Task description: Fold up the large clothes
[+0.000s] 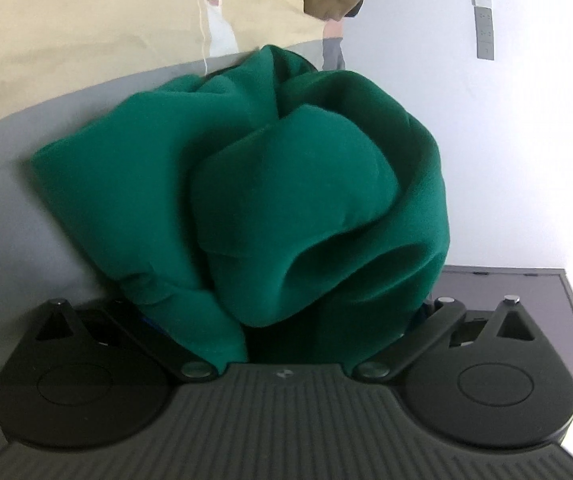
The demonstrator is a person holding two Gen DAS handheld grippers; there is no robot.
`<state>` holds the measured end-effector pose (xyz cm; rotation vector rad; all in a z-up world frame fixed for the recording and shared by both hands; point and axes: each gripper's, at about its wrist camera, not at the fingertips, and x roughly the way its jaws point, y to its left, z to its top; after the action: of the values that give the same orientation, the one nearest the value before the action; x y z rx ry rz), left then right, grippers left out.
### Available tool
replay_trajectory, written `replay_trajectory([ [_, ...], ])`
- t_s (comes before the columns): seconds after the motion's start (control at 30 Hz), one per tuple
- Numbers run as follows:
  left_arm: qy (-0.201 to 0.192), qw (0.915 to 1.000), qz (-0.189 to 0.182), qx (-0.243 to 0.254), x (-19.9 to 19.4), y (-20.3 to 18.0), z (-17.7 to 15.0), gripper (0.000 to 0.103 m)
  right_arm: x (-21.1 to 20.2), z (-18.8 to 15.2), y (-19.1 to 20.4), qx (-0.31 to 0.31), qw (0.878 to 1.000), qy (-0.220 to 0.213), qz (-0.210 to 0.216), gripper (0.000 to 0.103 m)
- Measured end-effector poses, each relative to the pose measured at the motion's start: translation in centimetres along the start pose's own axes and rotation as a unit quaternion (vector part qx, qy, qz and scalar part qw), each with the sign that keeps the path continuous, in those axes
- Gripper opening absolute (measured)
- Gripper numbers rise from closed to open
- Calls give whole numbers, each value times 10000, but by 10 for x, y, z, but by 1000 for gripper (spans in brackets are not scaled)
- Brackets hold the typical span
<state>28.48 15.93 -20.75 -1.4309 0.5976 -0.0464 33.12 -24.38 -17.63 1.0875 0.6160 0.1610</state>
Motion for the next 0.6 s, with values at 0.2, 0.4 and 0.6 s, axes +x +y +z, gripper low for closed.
replay_trajectory([
  [0.2,-115,9958,591,687,-18,-9,-24,77,-12,5,-11,254,9997,-44,-1,103],
  [0.4,-57,9913,705,1110,-25,-13,-34,62,1,13,-7,629,9976,-171,-236,103],
  [0.6,-21,9883,634,1390,-34,-15,-28,58,18,22,-5,416,9986,-164,-285,102],
])
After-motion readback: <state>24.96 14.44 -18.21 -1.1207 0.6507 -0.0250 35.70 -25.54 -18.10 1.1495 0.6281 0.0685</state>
